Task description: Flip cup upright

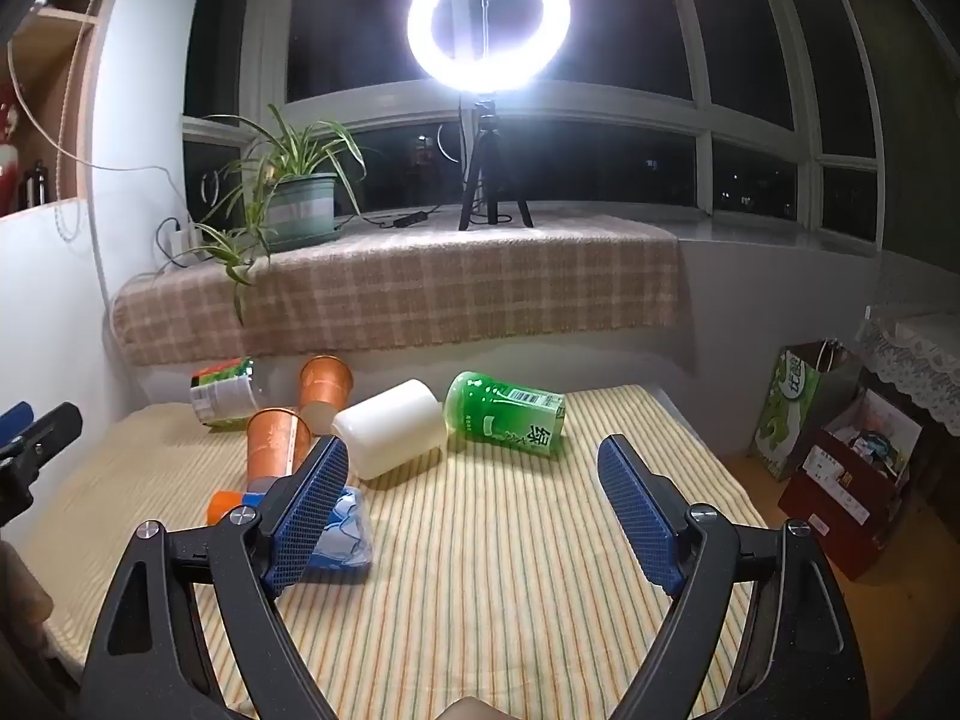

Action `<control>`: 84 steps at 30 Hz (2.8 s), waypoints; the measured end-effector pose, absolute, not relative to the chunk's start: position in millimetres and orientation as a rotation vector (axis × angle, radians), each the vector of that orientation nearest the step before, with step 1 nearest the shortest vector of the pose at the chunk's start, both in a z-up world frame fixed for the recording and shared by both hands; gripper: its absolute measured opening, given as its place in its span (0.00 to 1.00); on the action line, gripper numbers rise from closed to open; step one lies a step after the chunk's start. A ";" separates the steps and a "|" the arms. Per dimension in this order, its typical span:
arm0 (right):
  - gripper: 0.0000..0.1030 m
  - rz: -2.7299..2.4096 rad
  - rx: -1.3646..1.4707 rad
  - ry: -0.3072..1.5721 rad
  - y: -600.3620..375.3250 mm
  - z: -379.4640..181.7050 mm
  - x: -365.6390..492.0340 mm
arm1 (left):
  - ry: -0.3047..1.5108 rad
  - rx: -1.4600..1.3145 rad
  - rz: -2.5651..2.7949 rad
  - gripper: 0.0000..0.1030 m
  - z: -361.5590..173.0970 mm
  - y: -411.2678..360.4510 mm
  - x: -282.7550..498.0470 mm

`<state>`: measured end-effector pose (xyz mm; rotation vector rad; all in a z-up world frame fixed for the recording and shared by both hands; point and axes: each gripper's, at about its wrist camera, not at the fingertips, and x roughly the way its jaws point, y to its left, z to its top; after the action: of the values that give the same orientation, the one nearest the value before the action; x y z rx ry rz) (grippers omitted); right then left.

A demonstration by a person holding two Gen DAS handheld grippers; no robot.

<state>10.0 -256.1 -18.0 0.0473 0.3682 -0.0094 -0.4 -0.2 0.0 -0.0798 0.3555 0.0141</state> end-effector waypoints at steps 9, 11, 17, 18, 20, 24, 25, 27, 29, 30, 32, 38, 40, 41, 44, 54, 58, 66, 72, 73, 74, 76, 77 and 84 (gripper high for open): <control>0.83 -0.010 0.039 0.370 -264.5 -10.9 12.0 | 0.368 -0.083 0.014 1.00 -0.2 0.1 -0.1; 0.83 -0.012 0.035 0.363 -267.7 -8.0 10.1 | 0.369 -0.082 0.014 1.00 -0.3 -0.1 -0.1; 0.83 -0.040 0.008 0.337 -261.3 -8.1 8.8 | 0.371 -0.083 0.018 1.00 -6.4 -1.6 2.0; 0.83 -0.043 0.003 0.332 -261.1 -8.3 8.3 | 0.370 -0.083 0.019 1.00 -7.3 -2.1 1.9; 0.83 -0.044 -0.005 0.327 -260.2 -8.4 7.8 | 0.369 -0.086 0.021 1.00 -8.0 -0.1 1.3; 0.83 -0.045 -0.014 0.322 -259.0 -7.4 6.9 | 0.370 -0.089 0.019 1.00 -8.6 2.3 -0.7; 0.83 -0.047 -0.017 0.320 -258.0 -8.2 6.4 | 0.370 -0.090 0.018 1.00 -8.7 2.1 -0.7; 0.83 -0.048 -0.016 0.320 -258.2 -8.1 5.8 | 0.372 -0.090 0.020 1.00 -9.6 2.3 -0.7; 0.83 -0.048 -0.012 0.319 -258.9 -7.8 5.4 | 0.371 -0.088 0.019 1.00 -10.1 1.9 -2.6; 0.83 -0.048 -0.010 0.319 -259.3 -7.5 5.8 | 0.371 -0.088 0.019 1.00 -10.4 1.9 -3.4; 0.83 -0.046 -0.009 0.318 -260.0 -7.4 6.1 | 0.372 -0.090 0.022 1.00 -9.4 2.0 -1.3; 0.83 -0.045 -0.013 0.317 -259.3 -7.9 4.8 | 0.374 -0.090 0.018 1.00 -9.1 2.7 -1.2; 0.83 -0.046 -0.015 0.316 -258.3 -8.7 4.0 | 0.374 -0.090 0.019 1.00 -8.9 2.7 -1.0; 0.83 -0.046 -0.015 0.317 -257.8 -8.7 4.4 | 0.375 -0.090 0.019 1.00 -8.9 2.8 -1.1; 0.83 -0.045 -0.018 0.318 -257.2 -8.8 4.8 | 0.375 -0.092 0.020 1.00 -8.7 3.0 -0.9; 0.83 -0.046 -0.013 0.322 -256.8 -10.2 4.6 | 0.378 -0.092 0.018 1.00 -8.2 3.6 -0.6; 0.83 -0.045 -0.014 0.325 -256.7 -9.8 6.0 | 0.378 -0.093 0.019 1.00 -9.1 3.3 -1.1; 0.83 -0.045 -0.014 0.326 -256.2 -10.0 6.2 | 0.378 -0.093 0.019 1.00 -8.3 3.9 -0.5; 0.83 -0.041 -0.018 0.326 -255.2 -9.8 7.4 | 0.380 -0.093 0.018 1.00 -8.0 4.0 -1.5; 0.83 -0.040 -0.020 0.326 -254.6 -10.0 7.8 | 0.380 -0.092 0.019 1.00 -8.0 4.0 -1.6; 0.83 -0.039 -0.021 0.327 -253.8 -10.0 8.4 | 0.381 -0.092 0.019 1.00 -8.1 4.1 -1.6; 0.83 -0.036 -0.024 0.327 -252.1 -10.3 9.1 | 0.380 -0.093 0.021 1.00 -9.2 4.9 -3.2; 0.83 -0.034 -0.026 0.327 -251.4 -10.2 9.6 | 0.381 -0.093 0.023 1.00 -9.6 5.1 -4.2; 0.83 -0.020 -0.031 0.334 -246.5 -10.2 14.7 | 0.384 -0.094 0.033 1.00 -12.4 10.6 -9.2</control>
<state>14.7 -246.5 -10.2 -0.0311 0.3342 -0.0204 -9.2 10.6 -12.3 -0.0938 0.3840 0.0331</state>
